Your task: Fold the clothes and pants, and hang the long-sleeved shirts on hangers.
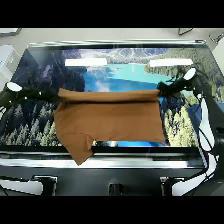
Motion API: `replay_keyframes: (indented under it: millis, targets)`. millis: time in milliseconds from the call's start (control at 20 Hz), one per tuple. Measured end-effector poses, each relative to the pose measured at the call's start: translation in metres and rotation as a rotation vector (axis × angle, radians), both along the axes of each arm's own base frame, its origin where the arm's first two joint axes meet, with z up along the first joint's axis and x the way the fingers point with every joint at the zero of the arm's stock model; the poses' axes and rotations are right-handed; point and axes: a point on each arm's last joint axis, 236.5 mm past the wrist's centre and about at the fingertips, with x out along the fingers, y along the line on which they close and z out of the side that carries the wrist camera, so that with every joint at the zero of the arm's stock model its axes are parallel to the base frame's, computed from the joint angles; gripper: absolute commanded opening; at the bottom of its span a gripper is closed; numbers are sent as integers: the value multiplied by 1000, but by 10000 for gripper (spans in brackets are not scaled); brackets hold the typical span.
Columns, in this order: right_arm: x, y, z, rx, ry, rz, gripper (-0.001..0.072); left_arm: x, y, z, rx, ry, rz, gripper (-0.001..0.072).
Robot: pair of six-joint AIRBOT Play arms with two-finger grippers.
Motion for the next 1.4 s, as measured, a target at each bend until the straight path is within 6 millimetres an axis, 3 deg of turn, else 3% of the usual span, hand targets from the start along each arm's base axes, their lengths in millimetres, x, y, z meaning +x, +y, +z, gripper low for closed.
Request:
replay_keyframes:
  millis: [200, 500, 550, 600, 650, 800, 900, 950, 1100, 1250, 1400]
  targets:
    - [-32, 0, -22, -26, 129, 63, 39, -42, 0, -32, 3, 151, -31, 23]
    - [-56, 1, -29, -24, 231, 90, 62, -58, 1, -43, 7, 207, -39, 28]
    - [-59, 2, -29, -23, 242, 93, 207, -59, 2, -43, 6, 212, -33, 159]
    - [-61, 0, -30, -26, 250, 95, 412, -60, 2, -43, 5, 218, -28, 448]
    - [-62, -2, -29, -31, 257, 95, 473, -59, 3, -42, 2, 229, -12, 540]
    - [-62, -16, -11, -24, 258, 72, 515, -61, 9, -27, -16, 255, 2, 540]
    - [-71, -37, 6, -24, 274, 39, 532, -72, 20, -15, -6, 287, -6, 541]
    - [-81, -48, 12, -19, 301, 26, 597, -85, 24, -11, -3, 316, -15, 540]
    - [-119, -62, 16, -2, 396, 22, 604, -144, 22, -18, -15, 426, -58, 511]
    - [-152, -60, 6, 21, 462, 23, 602, -207, 0, -34, -68, 502, -82, 511]
    - [-173, -56, -2, 35, 496, 26, 601, -239, -23, -44, -128, 492, -72, 511]
